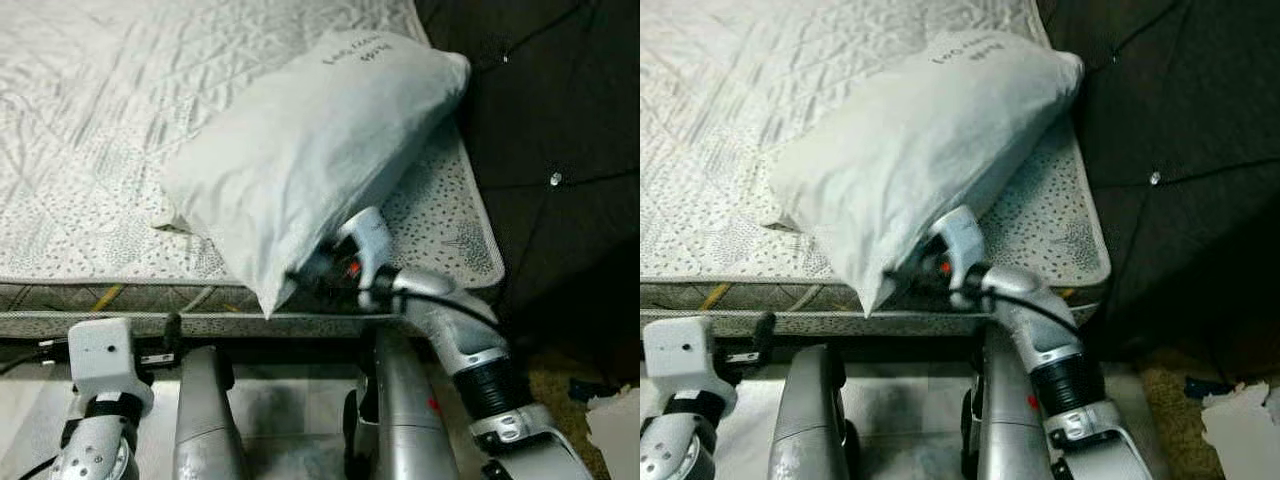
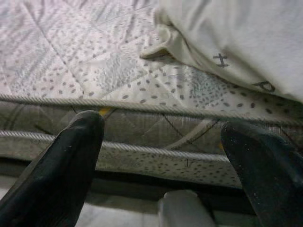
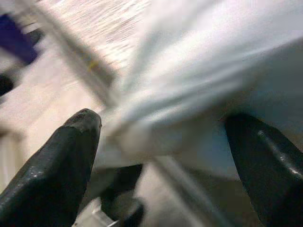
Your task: Clean up the room
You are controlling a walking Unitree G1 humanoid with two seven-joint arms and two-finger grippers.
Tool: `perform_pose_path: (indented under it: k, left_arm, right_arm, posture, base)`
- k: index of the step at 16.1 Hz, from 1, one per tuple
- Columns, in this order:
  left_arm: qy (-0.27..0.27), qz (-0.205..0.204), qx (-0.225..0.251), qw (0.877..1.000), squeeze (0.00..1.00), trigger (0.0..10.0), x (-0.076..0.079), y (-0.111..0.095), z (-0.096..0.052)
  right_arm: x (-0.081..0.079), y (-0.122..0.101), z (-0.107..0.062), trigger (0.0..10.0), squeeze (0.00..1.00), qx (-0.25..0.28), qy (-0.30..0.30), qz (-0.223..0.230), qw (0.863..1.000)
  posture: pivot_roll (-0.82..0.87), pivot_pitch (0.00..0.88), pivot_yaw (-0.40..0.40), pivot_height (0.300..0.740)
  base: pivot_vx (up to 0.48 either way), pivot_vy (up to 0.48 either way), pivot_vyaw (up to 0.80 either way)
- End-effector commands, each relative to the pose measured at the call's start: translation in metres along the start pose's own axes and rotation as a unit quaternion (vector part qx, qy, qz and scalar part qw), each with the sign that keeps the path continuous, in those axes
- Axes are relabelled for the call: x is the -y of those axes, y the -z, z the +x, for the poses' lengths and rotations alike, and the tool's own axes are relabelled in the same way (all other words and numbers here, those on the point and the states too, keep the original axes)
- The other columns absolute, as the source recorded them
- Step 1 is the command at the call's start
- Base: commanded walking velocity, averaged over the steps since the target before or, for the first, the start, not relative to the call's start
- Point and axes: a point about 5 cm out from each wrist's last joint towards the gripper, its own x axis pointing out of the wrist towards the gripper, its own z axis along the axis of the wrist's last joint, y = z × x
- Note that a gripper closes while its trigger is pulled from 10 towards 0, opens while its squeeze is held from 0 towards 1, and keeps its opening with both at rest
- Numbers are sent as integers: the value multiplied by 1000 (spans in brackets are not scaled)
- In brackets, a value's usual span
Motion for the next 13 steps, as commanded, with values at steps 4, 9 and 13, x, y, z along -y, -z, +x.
perform_pose_path:
  k: [4,9,13]
  left_arm:
    - [-2,10,5,1000,0,10000,-4,-6,1]
    - [12,13,4,1000,0,10000,0,-7,10]
    - [16,15,-1,1000,0,10000,1,-7,12]
  right_arm:
    - [-4,0,-4,10000,0,-34,-83,-10,996]
    - [7,4,0,10000,0,-41,28,19,999]
    - [15,8,11,10000,0,-25,151,33,988]
  posture:
    - [139,116,-30,528]
    - [116,108,-16,528]
    - [118,109,-13,528]
  base:
    - [0,0,0]
    - [0,0,0]
    - [0,0,0]
